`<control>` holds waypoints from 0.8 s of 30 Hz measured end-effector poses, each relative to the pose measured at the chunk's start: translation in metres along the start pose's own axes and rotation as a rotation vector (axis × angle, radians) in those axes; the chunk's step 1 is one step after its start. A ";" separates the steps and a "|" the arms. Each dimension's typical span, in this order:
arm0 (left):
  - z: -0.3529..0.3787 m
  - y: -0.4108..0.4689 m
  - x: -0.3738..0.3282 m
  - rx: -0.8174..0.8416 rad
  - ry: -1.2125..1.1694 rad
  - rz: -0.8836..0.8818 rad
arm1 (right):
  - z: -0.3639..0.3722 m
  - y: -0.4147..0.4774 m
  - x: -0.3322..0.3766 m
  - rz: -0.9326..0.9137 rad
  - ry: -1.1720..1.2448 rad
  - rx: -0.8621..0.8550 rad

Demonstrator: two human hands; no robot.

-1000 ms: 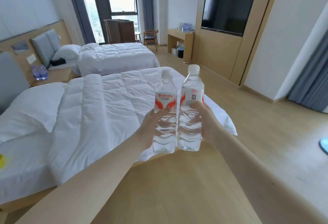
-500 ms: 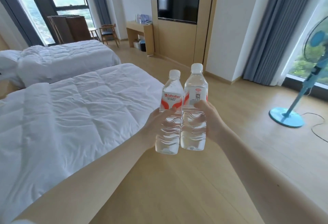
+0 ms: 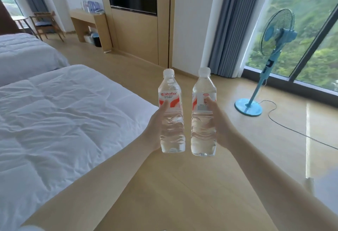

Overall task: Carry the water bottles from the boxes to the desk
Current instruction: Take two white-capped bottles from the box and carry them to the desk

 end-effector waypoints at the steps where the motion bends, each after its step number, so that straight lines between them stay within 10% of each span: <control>1: -0.005 0.013 -0.004 0.014 -0.011 -0.015 | -0.002 0.012 0.003 0.006 -0.008 -0.030; 24: -0.013 0.272 -0.048 0.172 -0.060 -0.013 | -0.111 0.228 0.064 -0.035 -0.037 -0.051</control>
Point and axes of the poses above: each hand's wrist, its own y-axis towards the middle knuckle, its own z-axis out of the palm, x = y × z, the point moved 4 cm from there along y, towards the middle knuckle, and after that the axes turned 11 degrees about x, right-handed, at the moved point
